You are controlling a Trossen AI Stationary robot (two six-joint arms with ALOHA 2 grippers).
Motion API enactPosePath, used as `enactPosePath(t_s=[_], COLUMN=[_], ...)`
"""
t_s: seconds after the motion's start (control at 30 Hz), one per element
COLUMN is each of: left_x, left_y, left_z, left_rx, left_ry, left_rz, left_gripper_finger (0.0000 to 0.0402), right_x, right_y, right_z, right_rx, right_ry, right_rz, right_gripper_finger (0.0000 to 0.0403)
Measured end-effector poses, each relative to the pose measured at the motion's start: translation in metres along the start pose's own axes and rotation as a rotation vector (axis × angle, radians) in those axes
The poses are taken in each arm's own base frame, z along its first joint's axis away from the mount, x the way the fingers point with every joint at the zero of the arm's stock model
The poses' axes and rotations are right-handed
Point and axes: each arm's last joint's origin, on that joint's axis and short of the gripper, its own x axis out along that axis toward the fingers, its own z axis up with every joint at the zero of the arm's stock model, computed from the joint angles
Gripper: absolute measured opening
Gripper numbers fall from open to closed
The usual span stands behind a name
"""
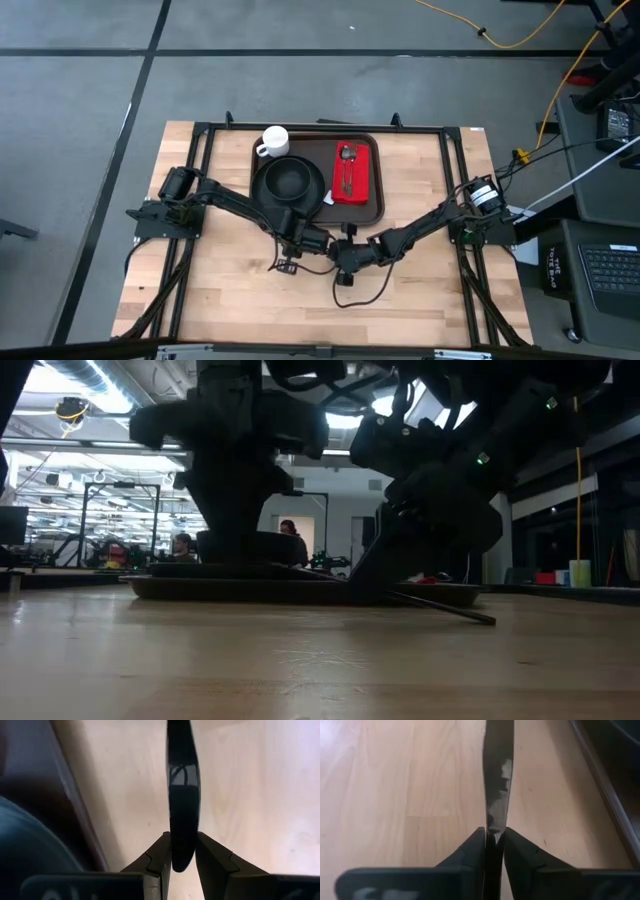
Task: Set up tray
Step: Put the black table knife to the right of the black fork on top of the table napkin on the brown serving tray
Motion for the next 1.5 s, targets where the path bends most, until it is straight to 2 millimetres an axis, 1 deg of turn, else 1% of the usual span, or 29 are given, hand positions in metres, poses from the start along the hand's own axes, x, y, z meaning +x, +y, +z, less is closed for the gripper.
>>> enactPosePath(t_s=[0.2, 0.67, 0.83, 1.07, 1.23, 1.33, 1.43, 1.5], left_x=[-0.011, -0.013, -0.013, -0.014, -0.014, -0.024, -0.041, -0.056], left_y=[-0.001, -0.002, -0.004, -0.005, -0.006, -0.006, -0.005, -0.004], left_z=[0.006, 0.003, 0.003, 0.003, 0.001, -0.001, -0.003, -0.005], left_rx=[0.001, -0.068, -0.087, -0.129, -0.119, -0.118, -0.119, -0.09], left_ry=[-0.007, 0.028, 0.03, 0.03, 0.052, 0.086, 0.082, 0.024], left_rz=[-0.047, -0.033, -0.029, -0.026, -0.067, -0.09, -0.045, 0.0], left_gripper_finger=[0.0068, 0.0072, 0.0088, 0.0123, 0.014, 0.0142, 0.0135, 0.0125], right_x=[-0.001, -0.001, -0.001, -0.001, -0.001, -0.001, -0.001, -0.002], right_y=[0.001, 0.001, 0.001, 0.003, 0.002, 0.002, 0.003, 0.003], right_z=[0.001, 0.002, 0.005, 0.005, 0.005, 0.005, 0.004, 0.005], right_rx=[0.0, 0.001, -0.003, -0.021, -0.004, -0.007, -0.006, -0.001], right_ry=[-0.007, -0.014, -0.011, 0.002, 0.004, 0.01, 0.018, 0.021], right_rz=[0.0, 0.005, 0.012, 0.039, 0.037, 0.033, 0.052, 0.066], right_gripper_finger=[0.0053, 0.0052, 0.0051, 0.005, 0.005, 0.005, 0.005, 0.005])
